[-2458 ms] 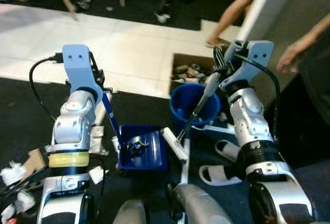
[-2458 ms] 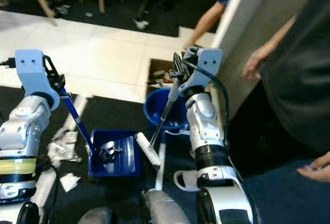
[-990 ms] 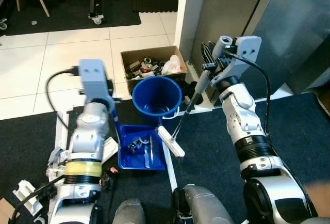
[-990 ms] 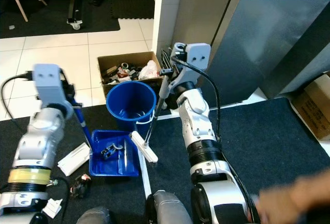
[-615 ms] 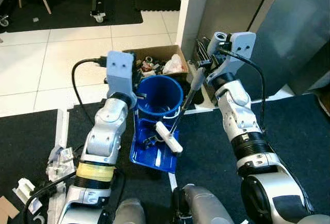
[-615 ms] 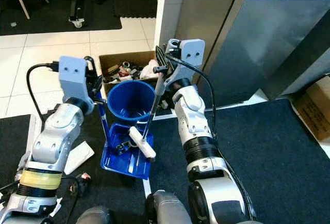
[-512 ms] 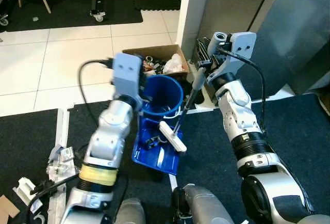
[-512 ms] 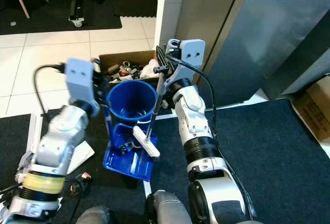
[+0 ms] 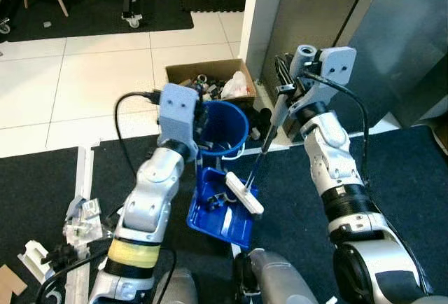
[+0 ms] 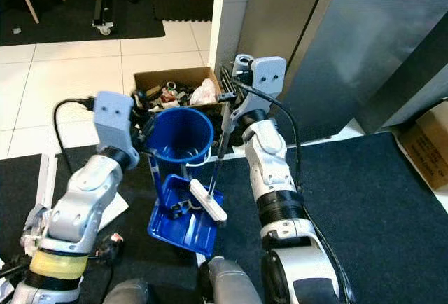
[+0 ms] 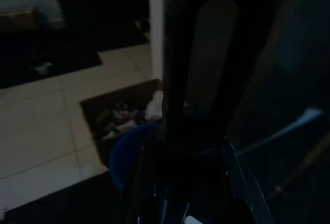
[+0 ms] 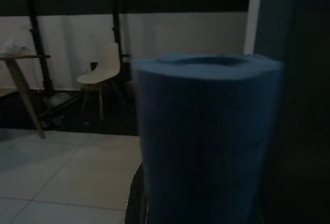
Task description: Sweep floor
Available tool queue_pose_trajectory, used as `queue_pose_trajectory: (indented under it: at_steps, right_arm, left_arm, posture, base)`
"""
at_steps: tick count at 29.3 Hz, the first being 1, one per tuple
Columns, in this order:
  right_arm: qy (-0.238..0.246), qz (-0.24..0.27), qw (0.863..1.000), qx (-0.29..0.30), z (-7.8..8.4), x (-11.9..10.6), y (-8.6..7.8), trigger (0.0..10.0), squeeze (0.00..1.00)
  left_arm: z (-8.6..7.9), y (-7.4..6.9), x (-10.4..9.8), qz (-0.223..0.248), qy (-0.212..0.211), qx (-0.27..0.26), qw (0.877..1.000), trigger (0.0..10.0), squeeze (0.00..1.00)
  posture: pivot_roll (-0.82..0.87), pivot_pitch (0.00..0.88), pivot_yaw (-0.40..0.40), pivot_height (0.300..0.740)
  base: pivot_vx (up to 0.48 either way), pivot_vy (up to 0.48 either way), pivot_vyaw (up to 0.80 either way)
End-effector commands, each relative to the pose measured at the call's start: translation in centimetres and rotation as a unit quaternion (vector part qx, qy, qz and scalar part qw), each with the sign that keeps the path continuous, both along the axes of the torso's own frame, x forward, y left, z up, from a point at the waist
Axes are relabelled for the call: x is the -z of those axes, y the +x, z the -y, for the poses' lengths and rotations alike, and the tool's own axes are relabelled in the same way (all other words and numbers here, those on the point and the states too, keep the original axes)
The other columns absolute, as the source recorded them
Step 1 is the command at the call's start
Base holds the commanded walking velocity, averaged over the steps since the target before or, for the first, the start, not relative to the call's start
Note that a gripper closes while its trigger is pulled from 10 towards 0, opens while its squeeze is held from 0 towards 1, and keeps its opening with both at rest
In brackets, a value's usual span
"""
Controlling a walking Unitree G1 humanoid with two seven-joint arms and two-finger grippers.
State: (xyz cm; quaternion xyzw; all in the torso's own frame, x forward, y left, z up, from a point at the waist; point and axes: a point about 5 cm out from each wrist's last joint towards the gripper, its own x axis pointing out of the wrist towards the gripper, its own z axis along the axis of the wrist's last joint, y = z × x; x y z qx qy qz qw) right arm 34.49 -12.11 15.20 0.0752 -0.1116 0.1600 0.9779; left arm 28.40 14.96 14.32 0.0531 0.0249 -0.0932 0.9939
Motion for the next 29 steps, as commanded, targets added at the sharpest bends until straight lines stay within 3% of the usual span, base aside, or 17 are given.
queue_pose_trajectory:
  at_steps: [1, 7, 15, 18, 19, 25, 26, 29]
  right_arm:
    - [-0.017, 0.008, 0.999, 0.026, 1.7, -0.1, -0.3, 10.0, 0.0]
    - [-0.06, 0.063, 0.994, 0.062, 4.8, -3.2, -0.2, 10.0, 0.0]
    - [-0.074, 0.113, 0.988, 0.077, 5.8, -6.4, -0.3, 10.0, 0.0]
    - [-0.079, 0.144, 0.982, 0.092, 6.5, -8.6, -0.1, 10.0, 0.0]
    - [-0.081, 0.152, 0.98, 0.103, 7.4, -9.5, 0.1, 10.0, 0.0]
    - [-0.077, 0.133, 0.98, 0.129, 9.5, -9.2, 0.4, 10.0, 0.0]
    - [-0.061, 0.112, 0.982, 0.139, 10.4, -8.6, 0.5, 10.0, 0.0]
    - [-0.051, 0.091, 0.983, 0.148, 11.0, -7.7, 0.5, 10.0, 0.0]
  left_arm:
    - [-1.2, 0.1, -2.5, 0.054, -0.01, -0.014, 0.998, 10.0, 0.0]
    - [-3.9, 1.0, -2.9, 0.057, -0.004, -0.055, 0.997, 10.0, 0.0]
    - [-5.3, 1.6, -3.1, 0.054, -0.001, -0.081, 0.995, 10.0, 0.0]
    - [-5.5, 1.7, -2.9, 0.051, -0.002, -0.083, 0.995, 10.0, 0.0]
    - [-5.4, 1.7, -2.6, 0.048, -0.002, -0.083, 0.995, 10.0, 0.0]
    - [-5.4, 1.6, -2.3, 0.043, -0.002, -0.085, 0.995, 10.0, 0.0]
    - [-5.5, 1.6, -2.0, 0.039, -0.002, -0.088, 0.995, 10.0, 0.0]
    - [-5.6, 1.5, -1.6, 0.032, 0.0, -0.09, 0.995, 10.0, 0.0]
  posture:
    - [0.07, 0.006, -0.088, 0.74]
    - [0.06, 0.005, -0.081, 0.74]
    - [0.05, 0.0, -0.076, 0.74]
    - [0.04, 0.0, -0.072, 0.74]
    - [0.04, 0.0, -0.073, 0.74]
    - [0.04, 0.0, -0.078, 0.74]
    - [0.04, 0.0, -0.078, 0.74]
    - [0.04, 0.0, -0.078, 0.74]
  base:
    - [0.0, 0.0, 0.0]
    - [0.0, 0.0, 0.0]
    - [0.0, 0.0, 0.0]
    - [0.0, 0.0, 0.0]
    - [0.0, 0.0, 0.0]
    - [0.0, 0.0, 0.0]
    - [0.0, 0.0, 0.0]
    - [0.0, 0.0, 0.0]
